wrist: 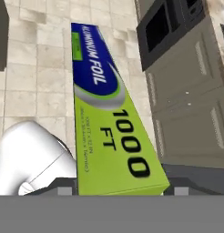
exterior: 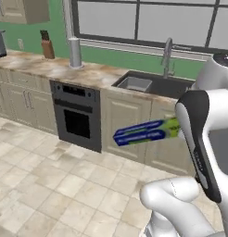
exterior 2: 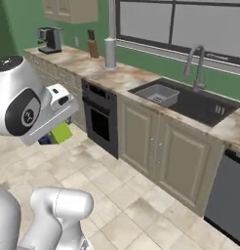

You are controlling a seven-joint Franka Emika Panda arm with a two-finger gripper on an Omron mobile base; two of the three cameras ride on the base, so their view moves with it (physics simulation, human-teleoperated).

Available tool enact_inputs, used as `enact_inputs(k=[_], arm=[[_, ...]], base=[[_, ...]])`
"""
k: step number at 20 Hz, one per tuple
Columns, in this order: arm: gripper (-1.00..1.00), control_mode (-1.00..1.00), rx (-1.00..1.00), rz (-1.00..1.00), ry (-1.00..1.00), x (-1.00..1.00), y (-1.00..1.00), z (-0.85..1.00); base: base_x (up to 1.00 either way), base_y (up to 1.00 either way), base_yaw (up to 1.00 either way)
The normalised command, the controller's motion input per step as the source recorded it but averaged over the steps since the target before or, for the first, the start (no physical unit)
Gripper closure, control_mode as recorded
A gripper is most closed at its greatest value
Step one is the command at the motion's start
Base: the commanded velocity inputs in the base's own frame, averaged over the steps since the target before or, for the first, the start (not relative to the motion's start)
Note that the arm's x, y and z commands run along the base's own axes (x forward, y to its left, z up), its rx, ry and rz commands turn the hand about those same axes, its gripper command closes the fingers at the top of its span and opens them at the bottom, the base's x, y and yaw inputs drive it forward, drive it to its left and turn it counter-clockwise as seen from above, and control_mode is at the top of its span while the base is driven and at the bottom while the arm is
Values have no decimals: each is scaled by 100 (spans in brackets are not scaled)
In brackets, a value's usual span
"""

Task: Retrieve the tupperware and aluminum foil from the cabinet and place them on the dining counter near the plate with carrot and squash to prepare for storing leftovers.

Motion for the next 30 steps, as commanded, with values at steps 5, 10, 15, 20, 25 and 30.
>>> enact_inputs(k=[5,10,15,20,25,30], arm=[[100,100,0,0,0,0,0,0],[100,100,0,0,0,0,0,0],[100,100,0,0,0,0,0,0],[100,100,0,0,0,0,0,0],[100,100,0,0,0,0,0,0],[100,100,0,0,0,0,0,0]], base=[[100,17,58],[100,20,56],[100,22,53],[100,15,43],[100,-1,24],[100,-10,2]])
